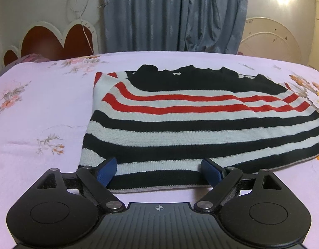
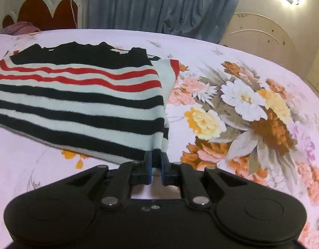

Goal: Fold small clothes

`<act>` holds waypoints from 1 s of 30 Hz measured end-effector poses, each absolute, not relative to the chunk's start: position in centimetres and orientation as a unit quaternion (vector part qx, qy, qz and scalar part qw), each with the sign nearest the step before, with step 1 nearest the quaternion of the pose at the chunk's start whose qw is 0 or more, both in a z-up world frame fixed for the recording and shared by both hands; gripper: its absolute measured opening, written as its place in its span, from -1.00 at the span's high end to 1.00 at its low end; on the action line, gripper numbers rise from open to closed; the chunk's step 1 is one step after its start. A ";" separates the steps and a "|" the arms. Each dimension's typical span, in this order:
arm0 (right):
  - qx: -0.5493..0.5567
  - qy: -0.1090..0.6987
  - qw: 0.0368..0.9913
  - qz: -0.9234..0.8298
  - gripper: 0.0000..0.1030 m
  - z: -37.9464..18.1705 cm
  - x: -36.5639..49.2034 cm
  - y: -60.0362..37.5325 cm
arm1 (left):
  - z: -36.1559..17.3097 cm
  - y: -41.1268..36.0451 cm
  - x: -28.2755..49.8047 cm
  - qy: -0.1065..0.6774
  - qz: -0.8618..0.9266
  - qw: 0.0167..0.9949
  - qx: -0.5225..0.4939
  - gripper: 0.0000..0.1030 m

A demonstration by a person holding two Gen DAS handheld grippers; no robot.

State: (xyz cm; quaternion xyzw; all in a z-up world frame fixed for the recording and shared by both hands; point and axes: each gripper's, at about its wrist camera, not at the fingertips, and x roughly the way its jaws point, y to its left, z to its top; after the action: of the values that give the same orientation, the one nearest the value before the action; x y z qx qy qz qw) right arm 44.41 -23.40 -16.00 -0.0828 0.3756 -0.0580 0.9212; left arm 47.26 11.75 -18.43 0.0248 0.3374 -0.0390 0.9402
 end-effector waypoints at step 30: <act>-0.036 0.358 0.933 -0.008 0.41 -13.7 43.7 -23.4 | -16.5 13.2 43.4 0.318 0.042 0.947 0.013 -0.69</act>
State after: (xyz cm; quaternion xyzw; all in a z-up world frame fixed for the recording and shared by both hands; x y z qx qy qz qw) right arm 43.68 -23.43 -13.70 -0.0359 0.3579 -0.0077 0.9330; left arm 43.42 13.18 -16.49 0.0128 0.3180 0.0416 0.9471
